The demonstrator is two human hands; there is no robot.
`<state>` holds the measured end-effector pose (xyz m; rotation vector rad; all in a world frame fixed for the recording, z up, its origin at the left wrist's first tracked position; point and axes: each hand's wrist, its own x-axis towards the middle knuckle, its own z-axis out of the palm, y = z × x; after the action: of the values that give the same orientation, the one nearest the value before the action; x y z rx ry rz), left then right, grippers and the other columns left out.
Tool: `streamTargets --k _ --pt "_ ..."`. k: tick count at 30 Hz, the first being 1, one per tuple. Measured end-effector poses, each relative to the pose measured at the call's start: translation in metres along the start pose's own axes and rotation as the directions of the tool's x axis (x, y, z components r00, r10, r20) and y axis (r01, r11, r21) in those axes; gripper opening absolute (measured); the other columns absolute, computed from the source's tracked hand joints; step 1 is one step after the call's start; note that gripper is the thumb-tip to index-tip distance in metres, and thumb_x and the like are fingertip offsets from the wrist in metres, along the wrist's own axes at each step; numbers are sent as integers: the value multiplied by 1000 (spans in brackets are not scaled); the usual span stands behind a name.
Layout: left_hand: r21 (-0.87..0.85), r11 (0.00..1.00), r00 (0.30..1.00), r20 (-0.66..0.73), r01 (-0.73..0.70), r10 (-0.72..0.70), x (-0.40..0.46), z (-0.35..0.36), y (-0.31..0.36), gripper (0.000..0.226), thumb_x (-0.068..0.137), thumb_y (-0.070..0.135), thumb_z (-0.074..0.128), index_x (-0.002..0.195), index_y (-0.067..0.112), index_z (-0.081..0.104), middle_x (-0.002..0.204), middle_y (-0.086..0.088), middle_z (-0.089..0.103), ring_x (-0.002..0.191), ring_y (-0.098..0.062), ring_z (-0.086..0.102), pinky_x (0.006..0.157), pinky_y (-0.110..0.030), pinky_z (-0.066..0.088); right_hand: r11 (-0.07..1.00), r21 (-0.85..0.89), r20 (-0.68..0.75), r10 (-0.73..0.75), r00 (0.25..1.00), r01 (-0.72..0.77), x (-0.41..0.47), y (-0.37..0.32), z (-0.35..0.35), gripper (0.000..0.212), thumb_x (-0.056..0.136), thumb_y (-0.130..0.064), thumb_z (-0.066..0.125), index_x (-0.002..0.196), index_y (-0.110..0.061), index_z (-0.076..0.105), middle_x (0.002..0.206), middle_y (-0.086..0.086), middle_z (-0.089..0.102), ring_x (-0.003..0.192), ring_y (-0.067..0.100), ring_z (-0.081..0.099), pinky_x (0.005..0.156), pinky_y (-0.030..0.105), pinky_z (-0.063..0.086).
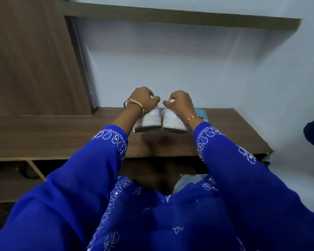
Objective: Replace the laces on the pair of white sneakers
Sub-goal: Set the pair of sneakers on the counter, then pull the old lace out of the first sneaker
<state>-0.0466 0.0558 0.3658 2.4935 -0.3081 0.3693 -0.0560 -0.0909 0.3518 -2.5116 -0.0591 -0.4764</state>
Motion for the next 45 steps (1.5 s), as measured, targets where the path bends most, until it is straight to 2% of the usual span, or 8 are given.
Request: streamTargets --k 4,8,11,18,23,31,36,45 --pt "55 998 998 -48 -41 43 12 33 -21 33 87 32 51 86 5 71 89 -12 70 88 -28 61 69 -28 43 999 -21 -24 -41 999 40 17 18 33 26 85 -26 63 83 -1 65 87 11 66 82 22 57 63 24 28" --pt "128 988 992 -81 -84 95 20 69 -43 38 90 35 44 79 11 72 76 -14 68 75 -31 61 58 -26 35 998 44 32 -52 998 50 30 44 70 31 86 -31 60 81 -2 63 79 12 66 76 25 60 67 38 46" --pt "128 988 984 -143 -87 105 26 95 -63 48 83 41 34 74 12 71 74 -10 69 70 -28 62 55 -24 33 988 -31 25 -151 988 151 36 58 90 29 86 -30 60 76 -3 63 76 9 64 73 23 56 65 36 42" --pt "225 954 956 -169 -200 241 25 145 -95 41 79 32 40 43 18 50 43 1 52 34 -15 47 39 -12 4 958 -133 11 -254 967 253 30 90 130 26 82 -20 62 63 -3 54 57 13 54 57 25 50 51 31 34" --pt "241 951 962 -145 -193 232 12 173 -117 41 83 32 39 47 17 52 43 0 51 34 -17 47 40 -16 20 931 -190 -1 -316 949 310 21 102 153 34 81 -29 47 54 -8 46 44 7 45 43 22 46 42 24 31" --pt "130 980 981 -102 -154 167 1 174 -117 43 86 29 32 55 9 53 52 -9 54 45 -25 50 47 -26 31 974 -77 10 -213 977 213 12 107 160 27 78 -16 61 57 -5 48 52 12 49 52 26 49 50 28 31" --pt "180 972 984 -68 -153 167 -10 167 -112 37 84 27 32 60 8 53 57 -9 55 50 -26 48 54 -28 29 973 -38 23 -227 974 227 4 106 154 37 86 -26 32 60 -6 49 58 11 52 61 27 50 58 33 36" --pt "145 976 979 141 -165 145 1 158 -114 77 71 49 -3 86 2 56 84 -18 64 79 -34 58 64 -33 31 992 -48 153 -104 983 113 9 103 151 32 90 -15 41 65 1 53 67 18 59 73 31 52 62 29 28"
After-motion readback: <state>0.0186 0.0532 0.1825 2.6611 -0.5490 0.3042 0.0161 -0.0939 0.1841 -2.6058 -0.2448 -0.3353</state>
